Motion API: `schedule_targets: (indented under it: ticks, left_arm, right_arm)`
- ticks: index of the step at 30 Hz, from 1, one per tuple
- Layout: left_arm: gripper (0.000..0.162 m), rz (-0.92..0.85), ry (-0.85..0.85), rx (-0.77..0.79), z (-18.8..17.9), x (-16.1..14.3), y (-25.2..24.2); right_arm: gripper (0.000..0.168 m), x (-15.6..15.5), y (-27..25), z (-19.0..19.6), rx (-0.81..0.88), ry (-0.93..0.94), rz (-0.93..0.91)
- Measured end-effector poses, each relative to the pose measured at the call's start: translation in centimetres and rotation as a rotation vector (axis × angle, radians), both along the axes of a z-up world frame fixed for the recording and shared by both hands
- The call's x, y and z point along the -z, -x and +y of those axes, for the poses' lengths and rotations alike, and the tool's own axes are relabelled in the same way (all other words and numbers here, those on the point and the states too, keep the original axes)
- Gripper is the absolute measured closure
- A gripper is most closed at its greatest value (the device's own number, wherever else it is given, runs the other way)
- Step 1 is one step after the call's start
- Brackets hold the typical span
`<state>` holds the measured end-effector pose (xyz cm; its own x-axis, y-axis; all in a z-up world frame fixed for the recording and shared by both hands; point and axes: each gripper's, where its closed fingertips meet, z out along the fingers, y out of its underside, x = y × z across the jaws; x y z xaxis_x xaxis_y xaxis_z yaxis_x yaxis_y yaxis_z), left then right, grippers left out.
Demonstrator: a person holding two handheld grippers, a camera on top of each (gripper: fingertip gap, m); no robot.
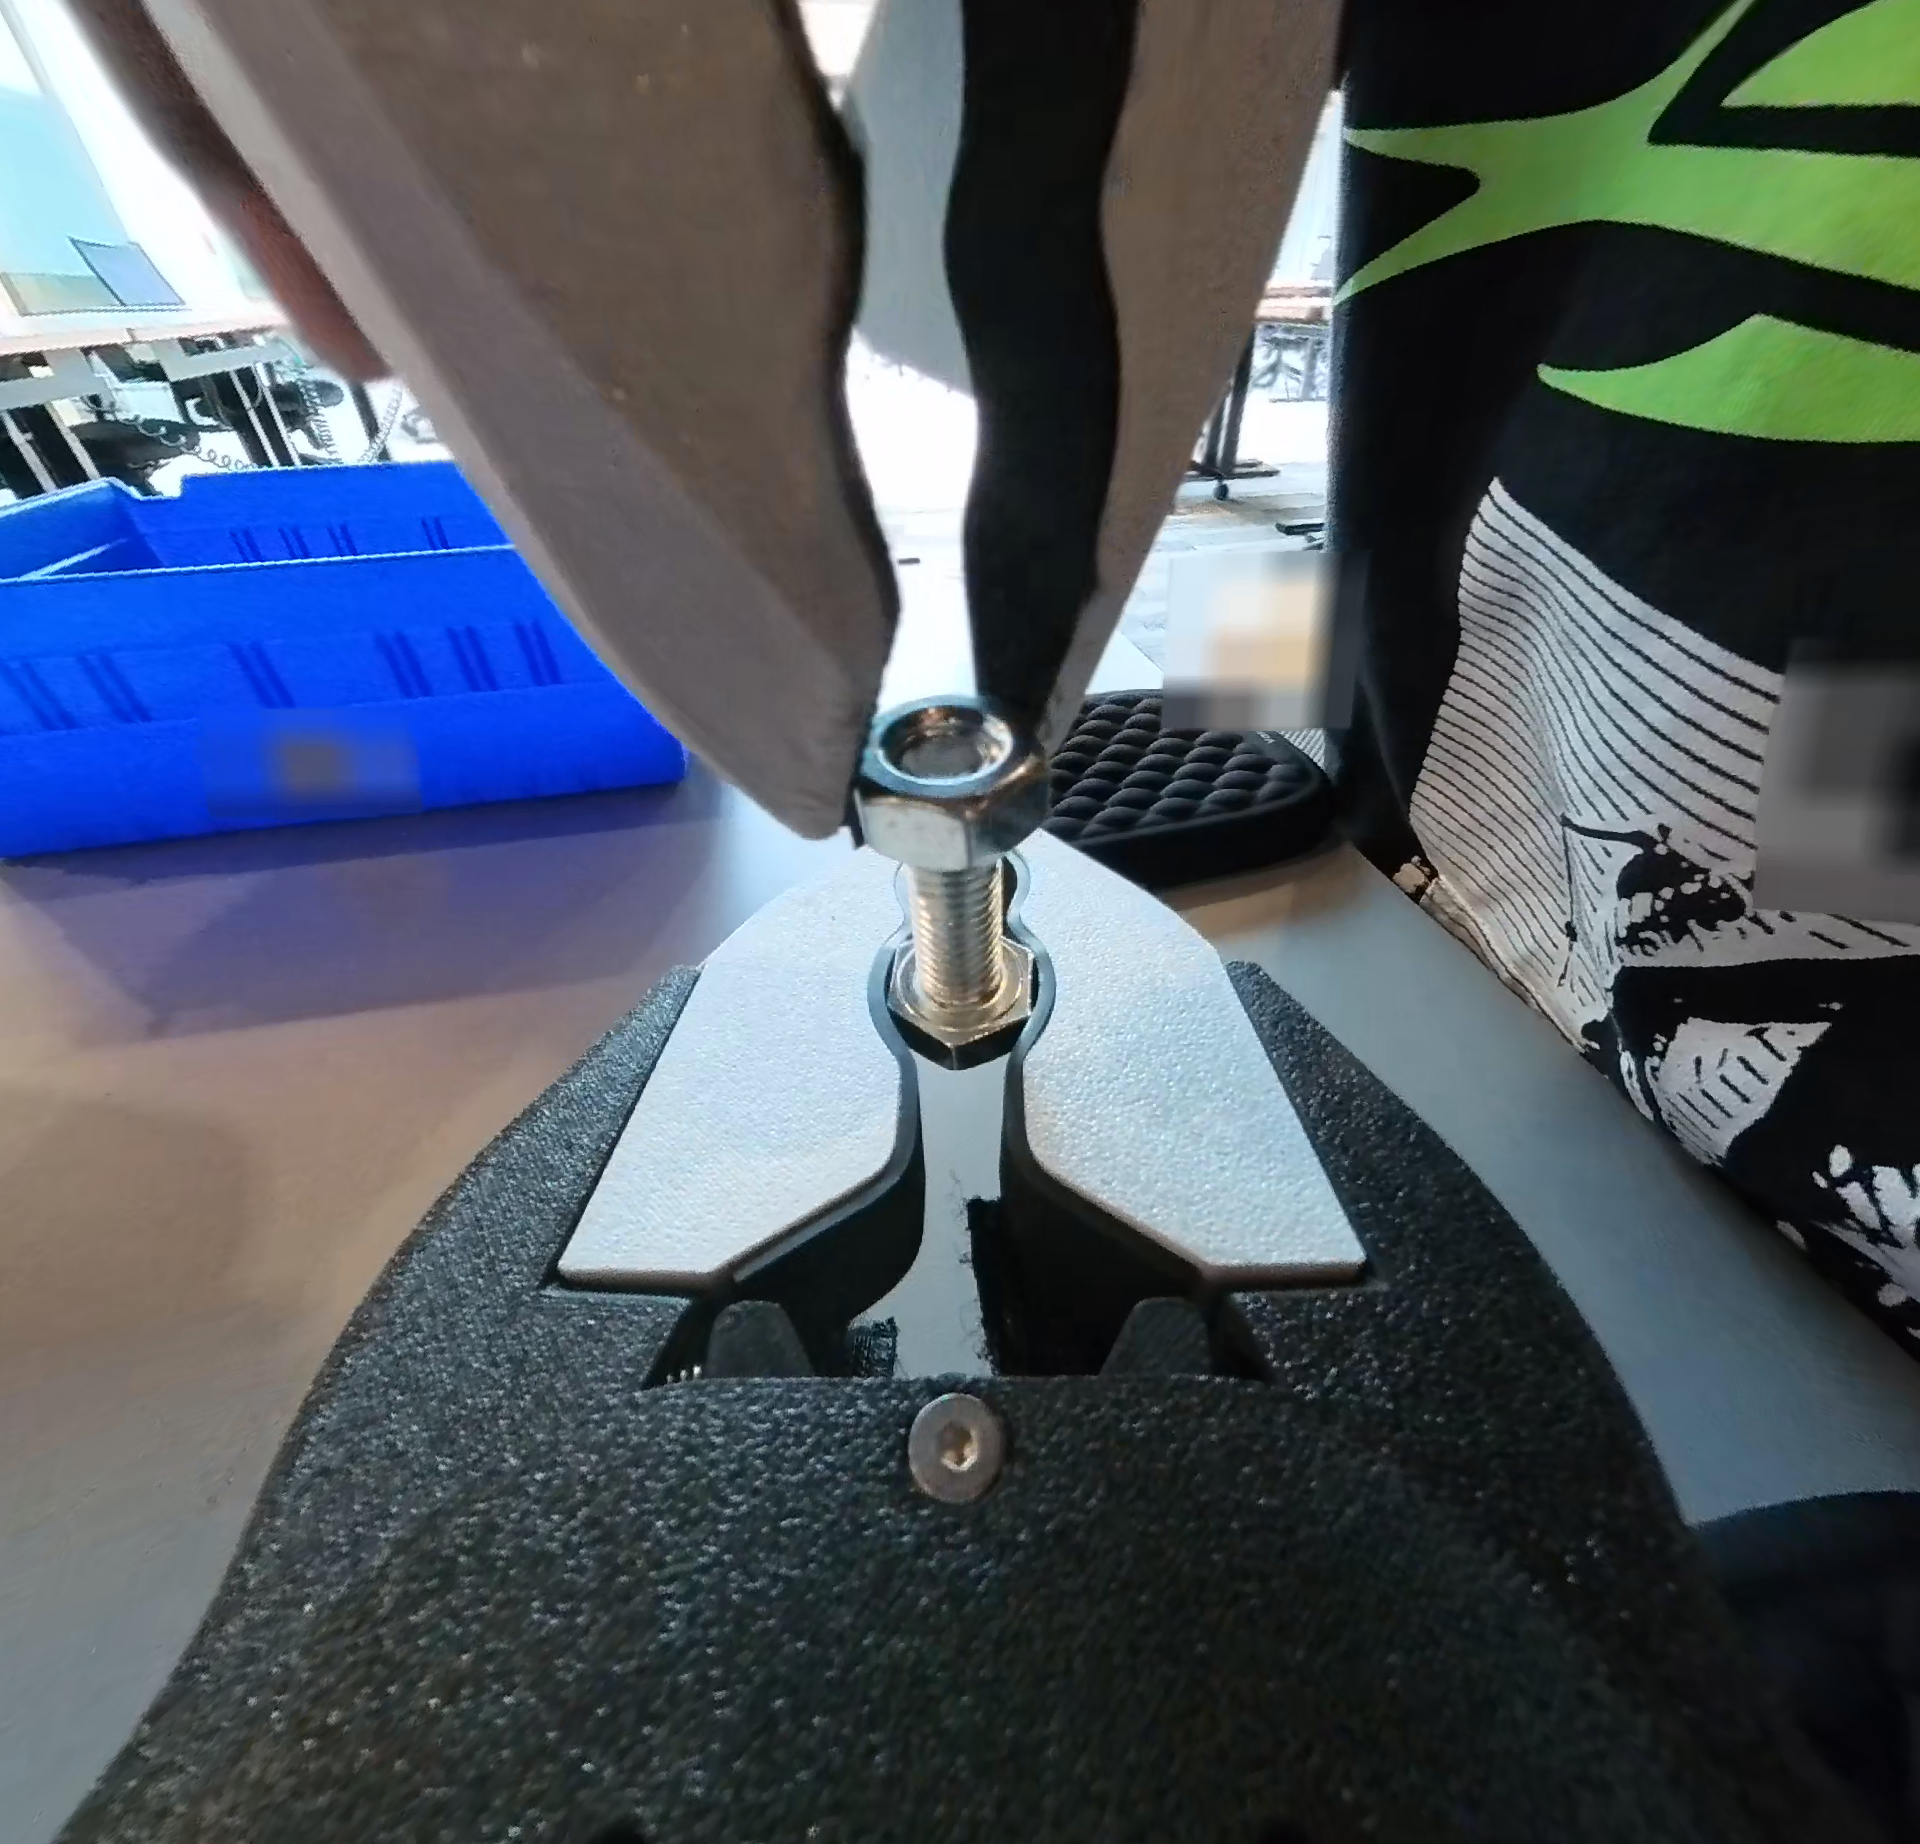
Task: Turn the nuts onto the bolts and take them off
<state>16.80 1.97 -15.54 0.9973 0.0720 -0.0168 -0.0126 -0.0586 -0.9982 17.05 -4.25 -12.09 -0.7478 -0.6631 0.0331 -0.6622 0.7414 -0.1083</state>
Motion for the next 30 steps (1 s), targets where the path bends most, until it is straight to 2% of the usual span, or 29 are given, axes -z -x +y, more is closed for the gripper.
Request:
schedule_targets:
  ticks: [5, 8, 10, 15, 17, 24, 30]
  left_arm:
    - [0.152, 0.004, -0.003, -0.005, 0.0, -0.1, 0.0]
    - [0.152, 0.003, -0.007, -0.002, 0.0, -0.1, 0.0]
    - [0.152, 0.003, -0.007, 0.0, 0.0, -0.1, 0.0]
    - [0.152, 0.002, -0.006, 0.006, 0.0, -0.1, -0.1]
    - [0.152, 0.001, -0.005, 0.007, 0.0, -0.1, -0.1]
    - [0.152, -0.002, -0.008, 0.009, 0.0, -0.1, -0.1]
    - [0.152, -0.001, -0.007, 0.01, 0.0, -0.1, -0.1]
  right_arm:
    - [0.15, 0.1, -0.2, -0.1, 0.302, 0.006, -0.064]
    - [0.145, 0.0, -0.1, -0.1, 0.283, 0.016, -0.064]
    - [0.129, -0.2, 0.0, -0.3, 0.156, 0.031, -0.045]
    - [0.135, -1.3, -0.1, -0.2, -0.494, 0.077, 0.02]
    - [0.136, -1.3, -0.4, 0.0, -0.643, 0.057, 0.005]
    - [0.139, -1.1, -0.7, -0.4, -0.819, -0.013, -0.035]
    - [0.15, -0.2, -0.3, -0.5, -0.832, -0.027, -0.016]
